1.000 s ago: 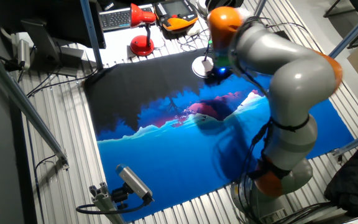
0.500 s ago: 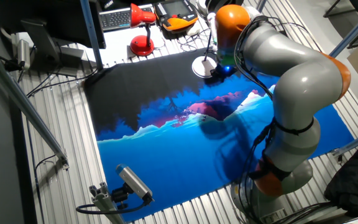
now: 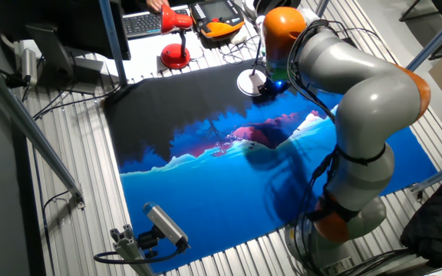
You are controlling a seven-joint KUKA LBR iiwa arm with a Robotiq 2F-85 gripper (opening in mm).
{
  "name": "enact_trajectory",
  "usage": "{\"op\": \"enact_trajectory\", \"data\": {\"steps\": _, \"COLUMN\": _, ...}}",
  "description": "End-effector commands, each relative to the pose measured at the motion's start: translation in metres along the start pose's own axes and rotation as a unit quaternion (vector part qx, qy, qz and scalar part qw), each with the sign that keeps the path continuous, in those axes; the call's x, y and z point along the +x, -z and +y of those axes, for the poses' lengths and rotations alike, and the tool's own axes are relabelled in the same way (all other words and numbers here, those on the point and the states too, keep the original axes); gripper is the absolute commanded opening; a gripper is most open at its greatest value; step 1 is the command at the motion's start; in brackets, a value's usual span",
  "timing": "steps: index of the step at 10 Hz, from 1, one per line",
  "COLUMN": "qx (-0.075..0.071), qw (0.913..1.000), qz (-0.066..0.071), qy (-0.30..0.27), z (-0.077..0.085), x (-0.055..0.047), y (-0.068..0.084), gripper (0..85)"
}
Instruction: Turn off the desk lamp by pressing the button
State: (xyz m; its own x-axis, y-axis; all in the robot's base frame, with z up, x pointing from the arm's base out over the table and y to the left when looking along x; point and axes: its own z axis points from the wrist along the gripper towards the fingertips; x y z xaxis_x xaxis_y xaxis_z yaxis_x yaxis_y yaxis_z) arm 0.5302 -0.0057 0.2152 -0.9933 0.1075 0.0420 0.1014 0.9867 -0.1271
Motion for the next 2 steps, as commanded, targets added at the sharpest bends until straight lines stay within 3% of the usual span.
{"op": "enact_trajectory", "data": {"steps": 1, "qx": -0.002, "qw": 1.0, "qz": 0.003, "qy": 0.004, "z": 0.0004, "x": -0.0008, "y": 0.0001, "gripper": 0.0}}
{"op": "enact_trajectory", "data": {"steps": 2, "qx": -0.014, "qw": 0.9998, "qz": 0.013, "qy": 0.002, "z": 0.0018, "x": -0.0028, "y": 0.0, "gripper": 0.0}}
